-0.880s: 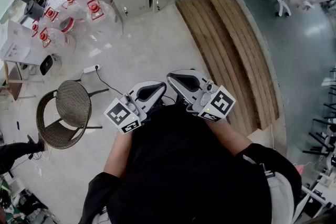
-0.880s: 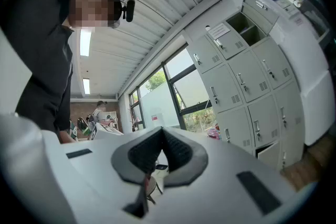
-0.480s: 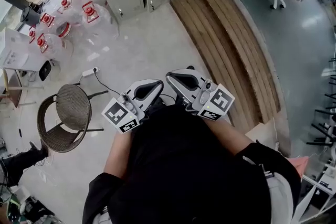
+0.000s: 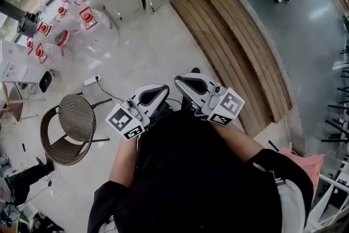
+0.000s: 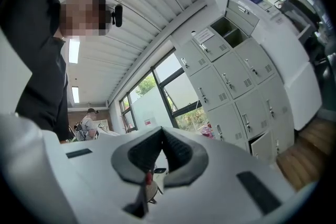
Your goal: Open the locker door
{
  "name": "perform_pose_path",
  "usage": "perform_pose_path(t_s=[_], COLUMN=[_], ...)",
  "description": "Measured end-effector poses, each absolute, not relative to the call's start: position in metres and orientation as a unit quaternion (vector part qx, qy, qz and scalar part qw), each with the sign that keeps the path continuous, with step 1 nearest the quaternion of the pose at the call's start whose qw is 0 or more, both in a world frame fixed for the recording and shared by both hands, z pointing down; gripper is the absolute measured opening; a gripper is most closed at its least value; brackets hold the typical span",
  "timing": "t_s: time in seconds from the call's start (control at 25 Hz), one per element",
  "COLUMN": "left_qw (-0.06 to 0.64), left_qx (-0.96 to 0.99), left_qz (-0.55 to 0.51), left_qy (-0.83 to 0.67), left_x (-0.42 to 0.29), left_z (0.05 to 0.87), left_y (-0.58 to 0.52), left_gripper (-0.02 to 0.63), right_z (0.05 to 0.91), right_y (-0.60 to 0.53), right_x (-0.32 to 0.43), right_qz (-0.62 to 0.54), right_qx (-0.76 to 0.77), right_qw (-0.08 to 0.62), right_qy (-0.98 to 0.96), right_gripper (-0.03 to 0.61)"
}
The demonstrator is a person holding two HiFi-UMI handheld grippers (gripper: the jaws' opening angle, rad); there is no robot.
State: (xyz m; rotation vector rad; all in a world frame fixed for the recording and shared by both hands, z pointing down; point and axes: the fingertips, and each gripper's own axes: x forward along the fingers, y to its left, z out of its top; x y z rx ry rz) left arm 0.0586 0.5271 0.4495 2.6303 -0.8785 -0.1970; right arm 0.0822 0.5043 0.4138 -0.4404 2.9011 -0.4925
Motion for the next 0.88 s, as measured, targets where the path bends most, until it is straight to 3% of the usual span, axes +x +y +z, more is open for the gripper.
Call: perform_pose_path(t_s=[0.4,0.88], left_qw=[0.206,0.214], left_qx=[0.917,0.893], left_qz=[-0.077,-0.056], left_qy=[-0.332,-0.392], left_x=[0.065,0.066], left_z=[0.462,0.469], left_y=[0.497,0.381], left_gripper=[0.015,0.015], right_z=[0.424,0.429], right_y=[0.459,0.317], right_x=[0.09,0.124], right_qz=[-0.179,-0.178], right_qx=[-0.147,-0.149], right_qw=[0.068,0.085], right_qy=[0.971,0.969], right_gripper=[0.012,0.012])
